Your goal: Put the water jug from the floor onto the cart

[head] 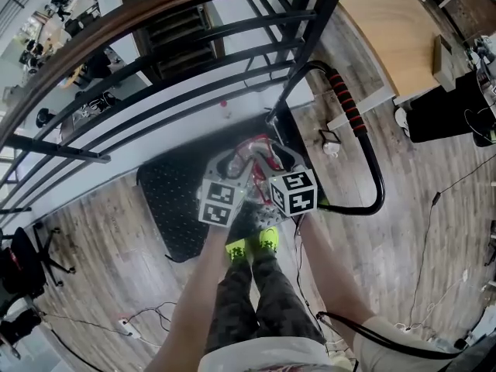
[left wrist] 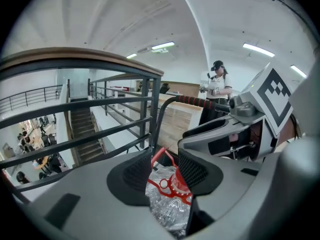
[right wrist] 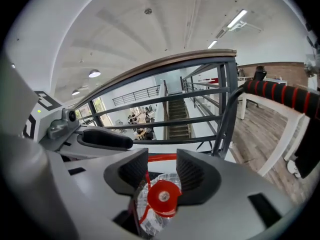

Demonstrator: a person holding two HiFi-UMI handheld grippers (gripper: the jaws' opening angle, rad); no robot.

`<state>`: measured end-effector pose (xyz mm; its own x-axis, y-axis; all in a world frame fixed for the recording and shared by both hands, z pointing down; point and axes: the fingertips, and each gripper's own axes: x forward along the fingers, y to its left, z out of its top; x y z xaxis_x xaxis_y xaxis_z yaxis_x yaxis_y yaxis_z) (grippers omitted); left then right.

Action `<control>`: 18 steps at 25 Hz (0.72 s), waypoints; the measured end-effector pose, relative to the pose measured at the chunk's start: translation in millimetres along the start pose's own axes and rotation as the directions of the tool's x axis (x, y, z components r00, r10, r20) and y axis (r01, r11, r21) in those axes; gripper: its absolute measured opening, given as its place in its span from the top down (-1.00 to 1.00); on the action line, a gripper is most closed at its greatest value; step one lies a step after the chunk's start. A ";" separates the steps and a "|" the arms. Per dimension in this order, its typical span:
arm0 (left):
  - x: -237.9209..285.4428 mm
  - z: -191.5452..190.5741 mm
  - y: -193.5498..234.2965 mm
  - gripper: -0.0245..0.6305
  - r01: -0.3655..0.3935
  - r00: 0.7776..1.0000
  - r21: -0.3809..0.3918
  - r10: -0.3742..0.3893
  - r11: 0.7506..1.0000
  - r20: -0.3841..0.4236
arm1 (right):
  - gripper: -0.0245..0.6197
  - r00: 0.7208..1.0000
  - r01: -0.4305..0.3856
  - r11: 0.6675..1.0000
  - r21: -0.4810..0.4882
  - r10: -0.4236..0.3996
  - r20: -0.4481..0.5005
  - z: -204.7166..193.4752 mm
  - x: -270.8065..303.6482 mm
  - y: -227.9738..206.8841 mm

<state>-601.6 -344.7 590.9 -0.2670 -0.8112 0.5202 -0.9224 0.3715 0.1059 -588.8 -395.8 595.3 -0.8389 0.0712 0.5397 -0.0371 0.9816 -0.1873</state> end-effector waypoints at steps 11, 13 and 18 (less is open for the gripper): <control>-40.1 38.2 -36.9 0.89 0.043 0.991 0.071 -0.052 0.997 0.122 | 0.86 0.992 -0.083 0.995 -0.057 0.088 0.092 31.3 -47.2 46.2; -43.2 37.6 -39.7 0.89 0.046 0.991 0.065 -0.054 0.997 0.124 | 0.86 0.992 -0.081 0.995 -0.058 0.087 0.097 31.8 -50.8 50.1; -50.8 34.4 -46.8 0.89 0.055 0.991 0.060 -0.062 0.997 0.119 | 0.86 0.992 -0.067 0.996 -0.054 0.072 0.099 30.3 -59.5 54.5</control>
<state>-554.5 -336.4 530.4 -0.2410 -0.8806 0.4079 -0.9506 0.2989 0.0837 -557.4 -351.9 528.1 -0.8890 0.1237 0.4409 0.0484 0.9828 -0.1782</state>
